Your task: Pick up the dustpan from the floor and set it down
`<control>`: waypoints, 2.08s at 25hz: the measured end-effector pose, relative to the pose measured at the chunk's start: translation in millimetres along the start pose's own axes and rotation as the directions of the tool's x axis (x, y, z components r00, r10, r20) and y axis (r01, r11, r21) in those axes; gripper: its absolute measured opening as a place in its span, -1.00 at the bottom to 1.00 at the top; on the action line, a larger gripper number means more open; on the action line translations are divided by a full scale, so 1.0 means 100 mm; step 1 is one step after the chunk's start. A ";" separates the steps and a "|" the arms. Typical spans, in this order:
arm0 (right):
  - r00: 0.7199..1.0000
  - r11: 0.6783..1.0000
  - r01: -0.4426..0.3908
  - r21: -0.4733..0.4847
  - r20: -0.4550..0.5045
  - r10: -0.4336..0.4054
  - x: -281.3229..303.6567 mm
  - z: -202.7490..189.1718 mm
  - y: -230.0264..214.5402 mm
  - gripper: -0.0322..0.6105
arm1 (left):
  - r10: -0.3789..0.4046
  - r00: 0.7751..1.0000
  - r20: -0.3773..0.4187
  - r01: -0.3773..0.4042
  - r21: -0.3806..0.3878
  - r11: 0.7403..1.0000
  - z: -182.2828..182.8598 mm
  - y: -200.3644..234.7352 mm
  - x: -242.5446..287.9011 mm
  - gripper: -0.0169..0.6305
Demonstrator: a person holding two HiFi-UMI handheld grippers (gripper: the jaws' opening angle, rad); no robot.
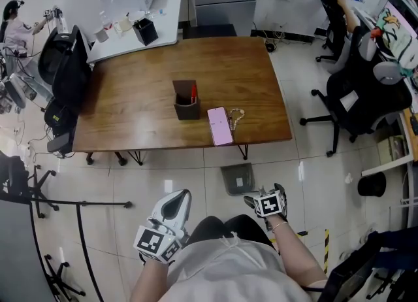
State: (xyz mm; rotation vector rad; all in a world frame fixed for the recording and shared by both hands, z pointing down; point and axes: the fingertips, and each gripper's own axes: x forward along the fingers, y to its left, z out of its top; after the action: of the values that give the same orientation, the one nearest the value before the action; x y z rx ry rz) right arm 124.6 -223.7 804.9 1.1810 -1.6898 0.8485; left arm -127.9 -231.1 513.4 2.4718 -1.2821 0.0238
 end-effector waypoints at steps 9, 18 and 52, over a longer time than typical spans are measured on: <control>0.996 0.997 0.015 0.073 0.081 -0.021 -0.95 0.14 0.19 0.92 | -0.001 1.000 -0.006 0.001 -0.024 1.000 0.43 -0.03 -0.35 -0.91; 0.885 0.996 -0.060 0.063 0.466 0.024 -2.69 0.96 0.48 0.10 | -0.096 0.995 0.040 0.096 0.003 0.995 0.69 -0.55 -0.46 -0.91; 0.578 0.930 0.048 -0.364 0.769 0.271 -5.17 -0.16 1.67 -0.89 | 0.027 0.972 0.231 -0.048 0.086 0.995 0.85 -2.34 -2.03 -0.91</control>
State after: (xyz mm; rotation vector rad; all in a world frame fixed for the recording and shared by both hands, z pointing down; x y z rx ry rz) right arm 52.8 21.8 325.6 1.2989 -2.5583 -0.0283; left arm -74.2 24.5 327.2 2.5880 -1.4512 -0.2051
